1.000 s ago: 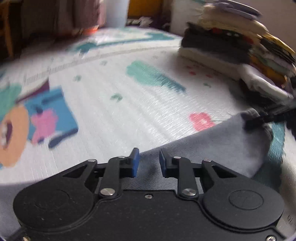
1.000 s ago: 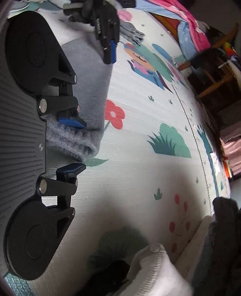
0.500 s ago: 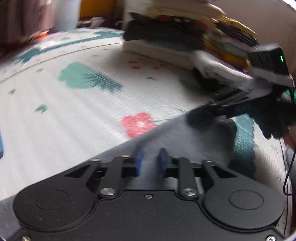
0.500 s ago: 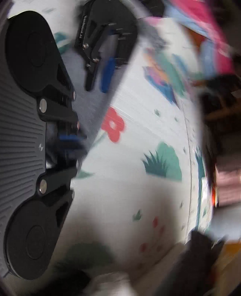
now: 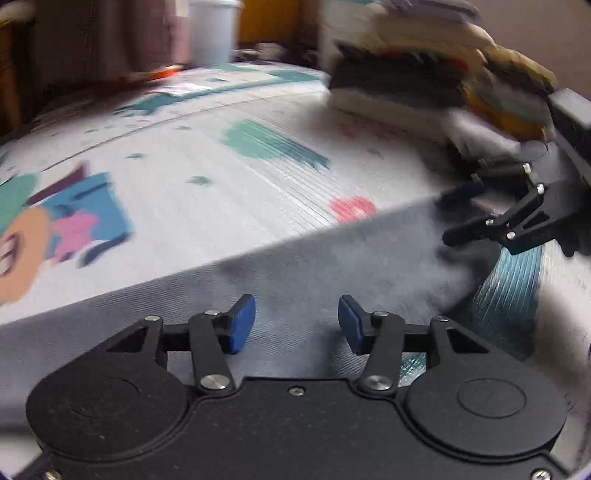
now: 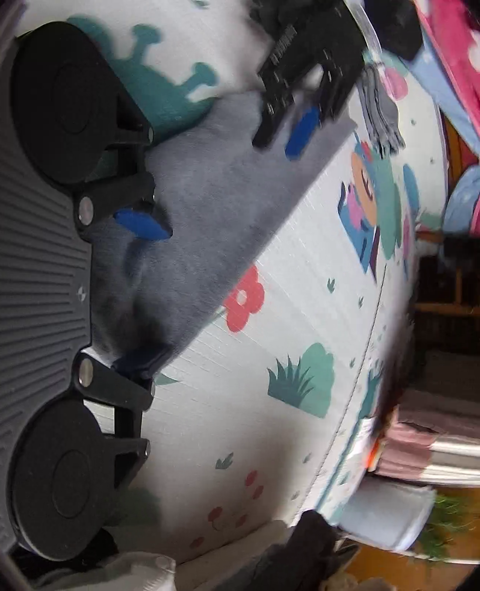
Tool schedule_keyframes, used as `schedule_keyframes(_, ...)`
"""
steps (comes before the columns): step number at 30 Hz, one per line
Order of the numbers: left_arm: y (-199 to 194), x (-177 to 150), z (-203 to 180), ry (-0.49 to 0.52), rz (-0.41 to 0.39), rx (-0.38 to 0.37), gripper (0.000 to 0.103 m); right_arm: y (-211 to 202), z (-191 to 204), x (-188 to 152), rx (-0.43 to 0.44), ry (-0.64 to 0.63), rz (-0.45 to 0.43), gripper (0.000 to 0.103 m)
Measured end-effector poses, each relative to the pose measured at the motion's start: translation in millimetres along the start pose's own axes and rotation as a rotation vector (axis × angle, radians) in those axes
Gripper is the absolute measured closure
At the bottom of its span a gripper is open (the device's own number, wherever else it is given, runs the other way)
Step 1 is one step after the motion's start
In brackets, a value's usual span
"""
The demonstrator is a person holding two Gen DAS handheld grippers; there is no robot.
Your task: Fold clothes
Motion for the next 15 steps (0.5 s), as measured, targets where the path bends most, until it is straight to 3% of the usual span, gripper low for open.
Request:
schedule_keyframes(4,-66.9,-14.8,49.6,-0.324,-0.118,0.107,0.053,-19.3,-1.7,3.3,-0.005,0.080,-0.064,0.052)
schedule_keyframes(7,-114.4,-43.4,98.7,-0.622,-0.200,0.222,0.053,-17.8,3.6,-1.0,0.018,0.065,-0.044,0.052)
schedule_keyframes(10,-138.8,-77.8,139.8,-0.926,-0.274,0.288,0.053,-13.5,1.1,-5.3,0.037,0.101,0.003,0.051)
schedule_keyframes(12,-147.6,-91.0,157.9,-1.038,-0.325,0.272,0.053,-10.6,0.5,-7.5,0.043,0.115,0.028,0.051)
schedule_keyframes(15,-141.2,-99.5,177.4,-1.148,-0.341,0.251,0.053,-8.7,2.8,-10.5,0.046,0.110,0.046,0.051)
Point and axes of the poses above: each gripper's, at about its wrist camera, not at the fingertips, and y roughly the way its jaws point, z to its left, x to its top, the point moved 2 cm from there along y, roughly the way its jaws point, and after that the axes turned 6 degrees about -x, right-handed, at the moved point
